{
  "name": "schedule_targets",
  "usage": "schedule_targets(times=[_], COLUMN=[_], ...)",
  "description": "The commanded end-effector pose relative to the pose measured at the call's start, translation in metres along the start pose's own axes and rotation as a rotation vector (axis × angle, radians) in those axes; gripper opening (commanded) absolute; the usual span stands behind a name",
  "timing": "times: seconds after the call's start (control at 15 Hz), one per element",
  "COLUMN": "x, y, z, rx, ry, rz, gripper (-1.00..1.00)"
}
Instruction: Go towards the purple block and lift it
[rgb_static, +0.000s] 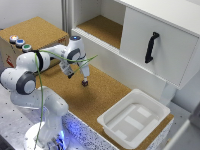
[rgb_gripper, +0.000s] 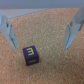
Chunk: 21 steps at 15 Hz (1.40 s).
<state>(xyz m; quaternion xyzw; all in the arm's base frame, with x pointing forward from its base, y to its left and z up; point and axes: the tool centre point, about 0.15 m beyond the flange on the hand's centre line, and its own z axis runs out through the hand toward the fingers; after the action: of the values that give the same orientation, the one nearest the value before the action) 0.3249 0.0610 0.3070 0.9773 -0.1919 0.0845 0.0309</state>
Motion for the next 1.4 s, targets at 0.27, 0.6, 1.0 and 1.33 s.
schedule_targets(times=[0.27,0.6,1.0,1.33], x=[-0.024,-0.024,-0.024,-0.013], y=[0.003,0.003,0.003,-0.01], z=[0.029,0.029,0.029,0.028], rx=[0.063,0.063,0.063,0.006], ry=[0.056,0.056,0.056,-0.003], rz=[-0.349,-0.349,-0.349,-0.338], gripper=[1.0,1.0,1.0,1.0])
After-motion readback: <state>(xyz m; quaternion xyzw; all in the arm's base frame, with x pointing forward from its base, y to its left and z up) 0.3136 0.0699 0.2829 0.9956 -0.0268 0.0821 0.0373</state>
